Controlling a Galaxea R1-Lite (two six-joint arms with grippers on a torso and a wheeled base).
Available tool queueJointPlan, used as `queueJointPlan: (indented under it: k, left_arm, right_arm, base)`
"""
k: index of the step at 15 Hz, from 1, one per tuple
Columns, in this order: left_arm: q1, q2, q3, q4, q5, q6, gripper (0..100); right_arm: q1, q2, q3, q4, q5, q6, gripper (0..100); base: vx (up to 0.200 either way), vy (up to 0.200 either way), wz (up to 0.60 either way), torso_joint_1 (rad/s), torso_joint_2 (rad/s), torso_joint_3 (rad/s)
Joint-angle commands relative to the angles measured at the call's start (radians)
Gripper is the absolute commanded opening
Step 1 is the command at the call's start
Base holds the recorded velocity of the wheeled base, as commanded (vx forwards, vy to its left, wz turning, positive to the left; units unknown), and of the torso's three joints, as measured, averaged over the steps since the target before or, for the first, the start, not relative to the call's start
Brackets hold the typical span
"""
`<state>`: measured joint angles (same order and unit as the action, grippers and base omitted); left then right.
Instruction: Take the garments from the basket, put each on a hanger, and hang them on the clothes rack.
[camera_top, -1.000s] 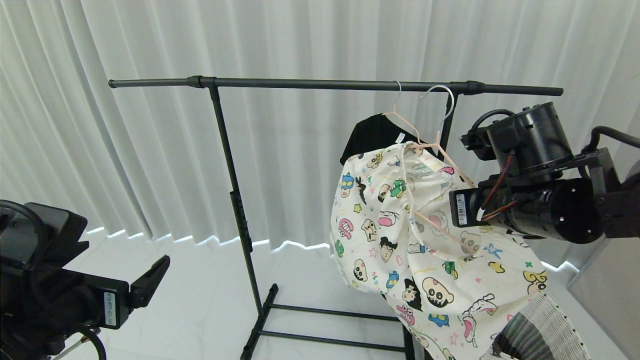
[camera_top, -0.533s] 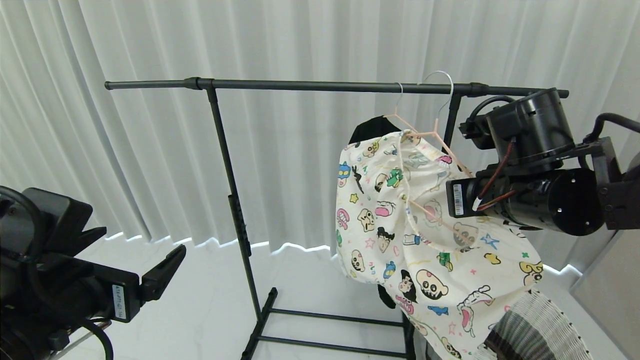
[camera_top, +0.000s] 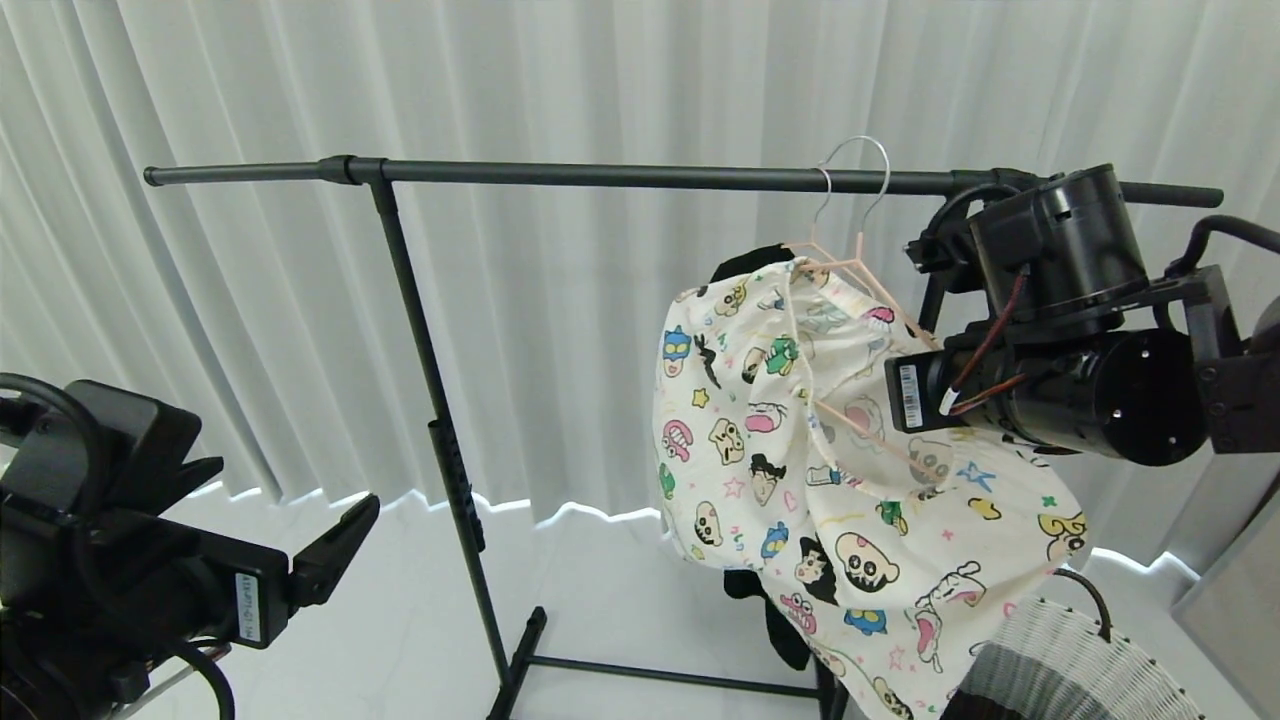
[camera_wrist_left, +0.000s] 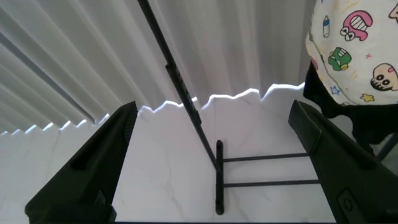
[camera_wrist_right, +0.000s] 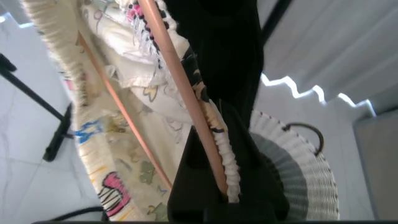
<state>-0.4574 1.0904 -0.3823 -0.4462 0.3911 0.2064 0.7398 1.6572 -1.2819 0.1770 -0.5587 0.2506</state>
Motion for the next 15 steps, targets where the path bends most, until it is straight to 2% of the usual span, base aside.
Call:
queueJointPlan:
  k: [1,5,8,15]
  left_arm:
    - [0.000,0.006,0.000,0.000,0.000,-0.001,100]
    - [0.000,0.013,-0.001,0.000,0.000,-0.001,100]
    - [0.000,0.013,0.000,0.000,0.000,-0.001,100]
    - [0.000,0.013,0.007,0.000,0.002,-0.001,100]
  right_arm:
    - [0.010,0.001,-0.016,0.001,0.000,-0.001,0]
    - [0.018,0.006,-0.034,0.001,0.002,-0.045,0]
    - [0.020,0.029,-0.066,0.002,0.002,-0.048,0]
    - [0.018,0.207,-0.290,0.056,0.002,-0.048,0]
  base:
    - [0.200,0.000,0.00,0.002,0.00,0.002]
    - [0.200,0.000,0.00,0.002,0.00,0.006]
    - [0.200,0.000,0.00,0.001,0.00,0.005]
    - [0.000,0.000,0.00,0.000,0.00,0.000]
